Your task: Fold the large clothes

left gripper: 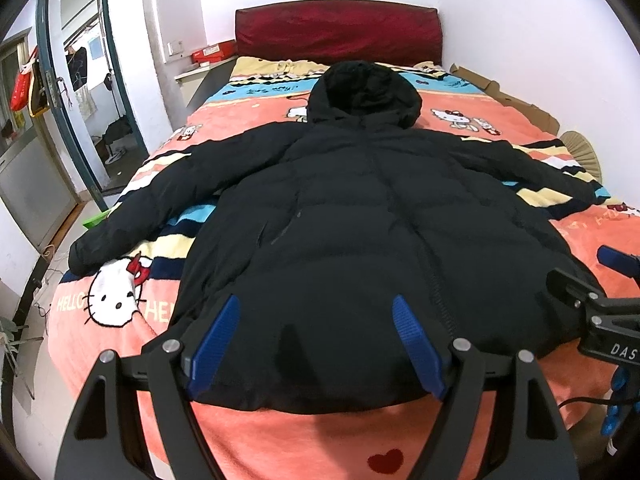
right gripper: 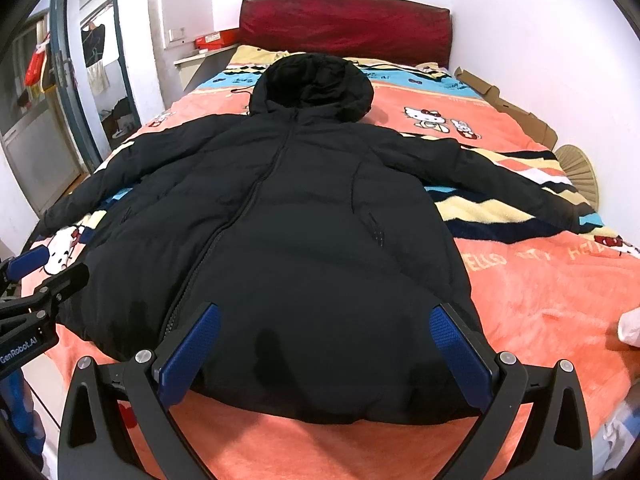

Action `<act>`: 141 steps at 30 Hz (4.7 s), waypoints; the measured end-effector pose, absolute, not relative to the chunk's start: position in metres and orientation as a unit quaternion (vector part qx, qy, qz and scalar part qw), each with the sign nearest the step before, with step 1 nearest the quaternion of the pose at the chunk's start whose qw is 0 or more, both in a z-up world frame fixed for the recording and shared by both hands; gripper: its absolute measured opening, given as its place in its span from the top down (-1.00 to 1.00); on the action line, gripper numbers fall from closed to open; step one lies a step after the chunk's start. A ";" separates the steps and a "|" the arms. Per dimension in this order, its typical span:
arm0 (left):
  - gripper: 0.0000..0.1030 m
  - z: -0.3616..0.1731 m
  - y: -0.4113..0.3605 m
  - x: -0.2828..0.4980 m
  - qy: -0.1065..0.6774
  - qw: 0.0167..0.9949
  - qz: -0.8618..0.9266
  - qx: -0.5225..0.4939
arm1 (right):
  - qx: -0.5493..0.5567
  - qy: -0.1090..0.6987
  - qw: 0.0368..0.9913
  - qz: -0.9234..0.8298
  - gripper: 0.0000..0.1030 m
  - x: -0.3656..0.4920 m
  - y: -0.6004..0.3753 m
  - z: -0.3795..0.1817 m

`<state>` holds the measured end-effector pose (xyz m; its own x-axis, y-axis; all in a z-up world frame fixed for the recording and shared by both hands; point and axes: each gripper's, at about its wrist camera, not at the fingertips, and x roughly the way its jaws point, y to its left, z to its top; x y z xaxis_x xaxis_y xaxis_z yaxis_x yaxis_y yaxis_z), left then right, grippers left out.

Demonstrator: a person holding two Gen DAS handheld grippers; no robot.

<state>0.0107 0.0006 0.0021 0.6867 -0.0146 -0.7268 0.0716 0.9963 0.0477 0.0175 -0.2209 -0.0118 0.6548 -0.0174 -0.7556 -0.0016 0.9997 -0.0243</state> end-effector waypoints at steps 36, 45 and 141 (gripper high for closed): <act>-0.52 -0.003 0.068 -0.010 0.401 0.906 -0.120 -0.069 | -0.027 0.418 0.907 -0.028 -0.99 0.012 -0.204 0.017; -0.52 -0.007 0.127 -0.009 0.408 0.905 -0.058 -0.104 | -0.034 0.413 0.910 -0.013 -0.99 0.022 -0.197 0.024; 0.60 0.087 -0.084 0.329 0.389 0.901 -0.184 -0.053 | 0.094 0.355 0.921 -0.132 -0.99 0.079 -0.387 0.025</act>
<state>0.3289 -0.0836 0.0872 0.6305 -0.3717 -0.6814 0.2899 0.9271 -0.2374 0.0791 -0.3870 0.0250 0.7138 -0.1764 -0.6778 0.3099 0.9474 0.0798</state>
